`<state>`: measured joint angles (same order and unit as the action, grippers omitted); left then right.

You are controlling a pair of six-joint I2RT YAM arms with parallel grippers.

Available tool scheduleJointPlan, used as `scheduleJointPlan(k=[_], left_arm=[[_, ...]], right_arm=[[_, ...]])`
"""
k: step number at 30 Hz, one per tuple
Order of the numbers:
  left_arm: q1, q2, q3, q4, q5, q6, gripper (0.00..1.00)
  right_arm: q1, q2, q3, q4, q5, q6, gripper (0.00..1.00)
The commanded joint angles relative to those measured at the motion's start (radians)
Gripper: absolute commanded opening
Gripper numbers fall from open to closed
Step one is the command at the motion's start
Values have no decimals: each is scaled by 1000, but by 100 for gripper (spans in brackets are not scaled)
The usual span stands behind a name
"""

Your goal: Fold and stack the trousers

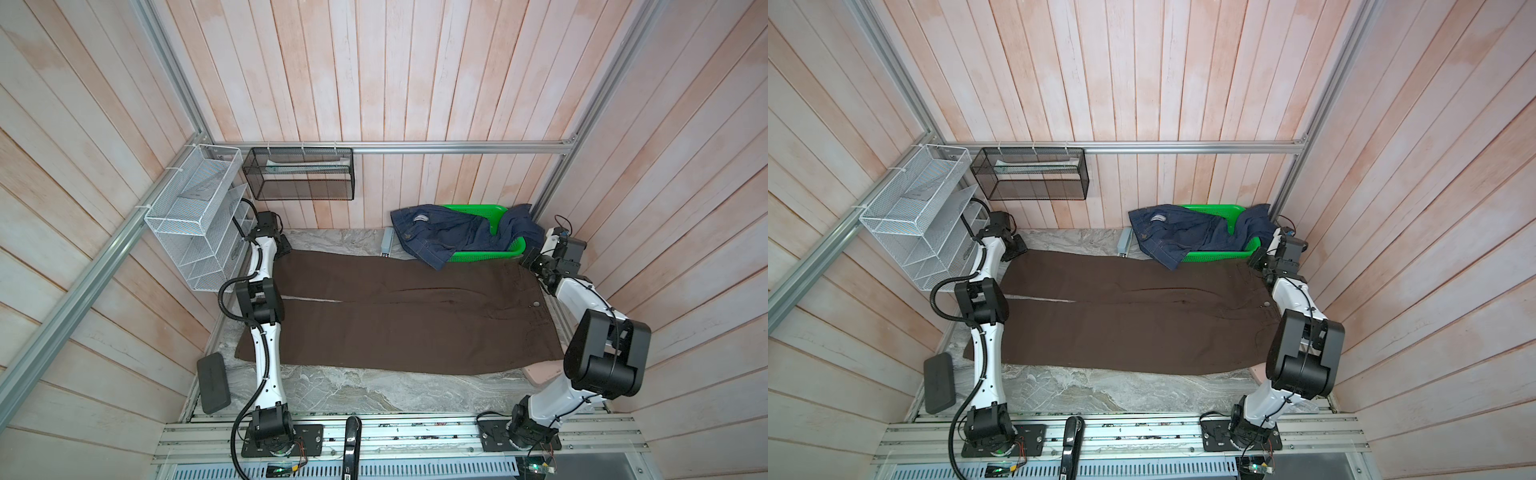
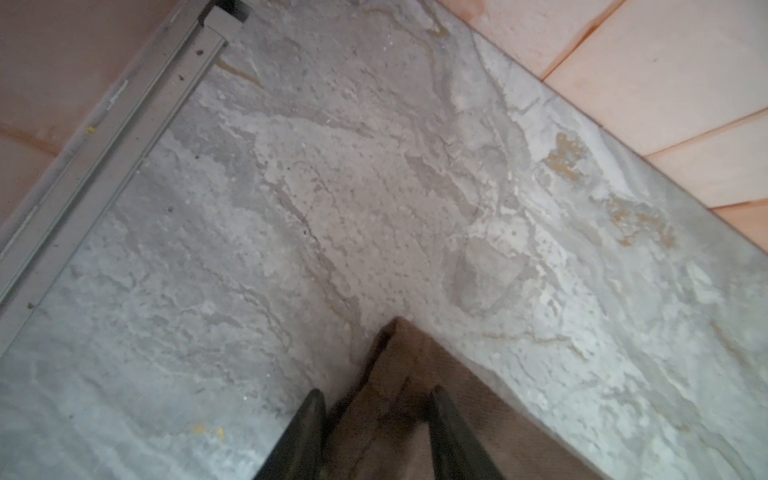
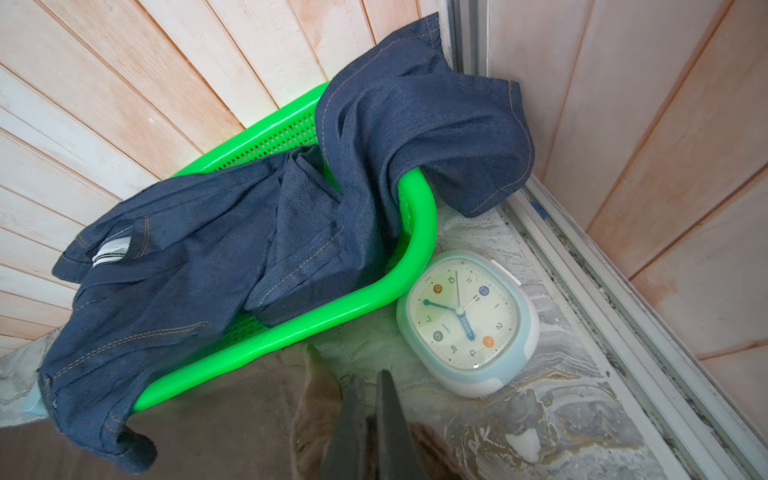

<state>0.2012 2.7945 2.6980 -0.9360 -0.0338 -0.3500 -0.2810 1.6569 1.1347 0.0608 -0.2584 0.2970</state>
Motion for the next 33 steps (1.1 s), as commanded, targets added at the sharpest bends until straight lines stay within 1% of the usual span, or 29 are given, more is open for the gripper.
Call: scheduleJointPlan(k=[1,2,4,6,8,12,14,15,16,18,19,21,24,28,31,33], left_arm=[[44,67,-17,-195,40,-7,40],[45,59,-32,-204,45,-3,35],[41,56,-38,-241,56,10,36],[32,36,-67,-257,20,29,39],[34,20,-92,-263,25,33,39],[21,-4,-138,-282,10,43,35],[11,-15,-163,-285,5,53,29],[8,-18,-168,-287,5,55,24],[6,-18,-170,-287,3,57,18],[2,-15,-158,-284,2,57,3],[-1,-13,-145,-281,-2,56,0],[-15,-22,-115,-259,-24,56,0],[-40,-88,-117,-160,-7,74,0],[-87,-250,-232,25,7,130,0],[-98,-427,-420,198,12,131,0],[-99,-554,-582,323,12,122,0]], right_arm=[[10,-2,38,35,5,10,0],[10,-8,36,35,6,10,0],[11,-16,28,40,9,10,0],[10,-20,22,45,8,13,0],[10,-22,20,49,-1,17,0],[10,-22,11,64,-11,29,0],[11,-25,4,72,-16,33,0],[11,-27,4,72,-20,34,0],[10,-28,4,72,-20,33,0],[10,-34,4,70,-20,24,0],[10,-36,4,68,-18,18,0],[7,-39,4,64,-16,12,0],[-5,-42,4,55,-19,10,0],[-18,-51,-2,39,-10,6,0],[-40,-69,-20,17,13,8,0],[-56,-97,-54,26,37,18,0]])
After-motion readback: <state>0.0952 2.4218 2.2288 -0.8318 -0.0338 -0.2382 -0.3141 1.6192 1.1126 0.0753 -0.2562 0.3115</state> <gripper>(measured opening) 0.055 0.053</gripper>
